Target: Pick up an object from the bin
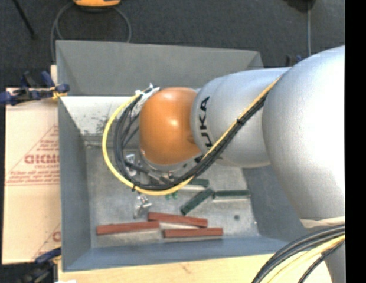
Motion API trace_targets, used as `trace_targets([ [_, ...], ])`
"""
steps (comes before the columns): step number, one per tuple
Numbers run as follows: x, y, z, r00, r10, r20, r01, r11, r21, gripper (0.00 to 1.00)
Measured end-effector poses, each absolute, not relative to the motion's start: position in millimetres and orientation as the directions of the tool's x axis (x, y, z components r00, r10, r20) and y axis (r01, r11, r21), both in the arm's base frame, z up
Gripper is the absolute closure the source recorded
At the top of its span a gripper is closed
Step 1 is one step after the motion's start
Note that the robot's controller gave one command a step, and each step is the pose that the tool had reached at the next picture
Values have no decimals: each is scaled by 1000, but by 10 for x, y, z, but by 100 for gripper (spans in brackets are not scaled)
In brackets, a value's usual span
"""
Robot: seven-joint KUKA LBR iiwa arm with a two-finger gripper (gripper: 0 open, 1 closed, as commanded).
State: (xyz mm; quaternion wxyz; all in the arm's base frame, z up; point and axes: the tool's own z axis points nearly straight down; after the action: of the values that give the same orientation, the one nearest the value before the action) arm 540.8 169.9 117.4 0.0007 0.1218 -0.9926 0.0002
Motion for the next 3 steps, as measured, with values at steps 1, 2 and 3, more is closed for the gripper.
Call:
trace_targets([
  [1, 5024, 1742, 1017, -979, -206, -2, -206, 979, 1, 0],
  [2, 4854, 1448, 769, -941, -336, -34, -336, 942, 1, 0],
  [3, 5004, 1445, 789, -968, -251, 4, -251, 968, 6, 100],
])
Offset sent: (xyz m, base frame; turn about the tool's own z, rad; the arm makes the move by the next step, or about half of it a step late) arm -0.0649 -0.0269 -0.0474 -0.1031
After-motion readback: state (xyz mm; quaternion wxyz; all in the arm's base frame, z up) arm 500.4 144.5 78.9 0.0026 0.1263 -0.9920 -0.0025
